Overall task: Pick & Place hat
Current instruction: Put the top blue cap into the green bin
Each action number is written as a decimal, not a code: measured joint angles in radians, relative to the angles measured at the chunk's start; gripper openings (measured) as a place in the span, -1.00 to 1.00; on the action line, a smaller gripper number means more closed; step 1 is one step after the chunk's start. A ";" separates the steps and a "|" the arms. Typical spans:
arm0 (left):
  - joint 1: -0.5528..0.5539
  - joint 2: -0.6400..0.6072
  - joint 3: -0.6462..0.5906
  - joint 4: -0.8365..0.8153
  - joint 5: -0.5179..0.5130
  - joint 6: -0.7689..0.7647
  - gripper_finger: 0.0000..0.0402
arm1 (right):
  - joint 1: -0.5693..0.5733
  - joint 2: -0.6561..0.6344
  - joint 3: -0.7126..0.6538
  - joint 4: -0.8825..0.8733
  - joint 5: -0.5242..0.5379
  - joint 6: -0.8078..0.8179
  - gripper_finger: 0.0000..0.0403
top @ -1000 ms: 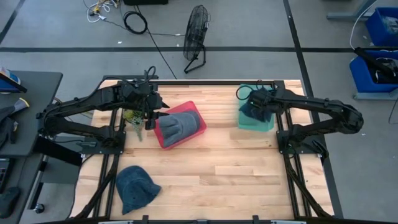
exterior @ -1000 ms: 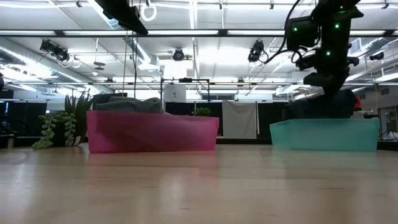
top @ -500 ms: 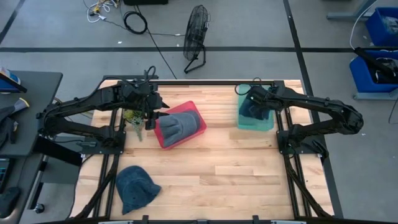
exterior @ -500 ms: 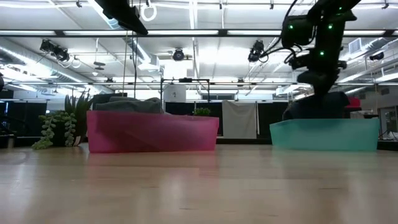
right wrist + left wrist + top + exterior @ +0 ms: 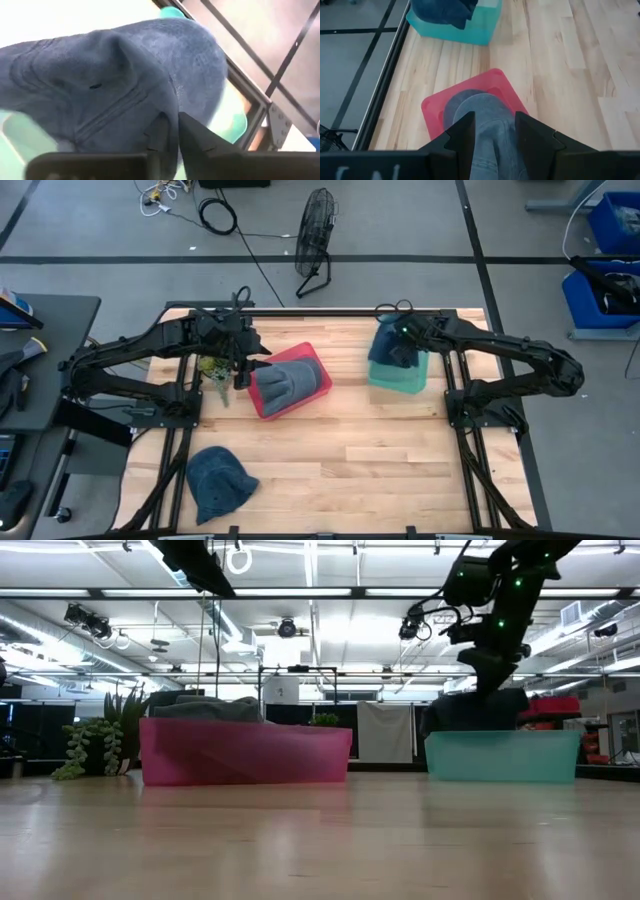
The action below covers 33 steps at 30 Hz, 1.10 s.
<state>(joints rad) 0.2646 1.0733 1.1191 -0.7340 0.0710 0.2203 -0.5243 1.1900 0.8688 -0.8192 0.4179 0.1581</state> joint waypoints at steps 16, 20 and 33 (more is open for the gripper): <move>0.000 0.000 0.000 -0.005 0.000 0.000 -0.29 | -0.057 0.000 -0.033 0.051 0.004 -0.008 -0.35; 0.000 0.000 0.000 -0.005 0.000 -0.001 -0.29 | -0.045 0.000 -0.033 0.138 -0.187 -0.122 -0.37; 0.000 0.000 0.000 -0.004 0.000 -0.001 -0.29 | -0.043 0.163 -0.033 0.280 -0.285 -0.170 -0.82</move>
<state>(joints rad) 0.2649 1.0733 1.1191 -0.7382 0.0709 0.2195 -0.5671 1.3529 0.8356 -0.5393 0.1333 -0.0122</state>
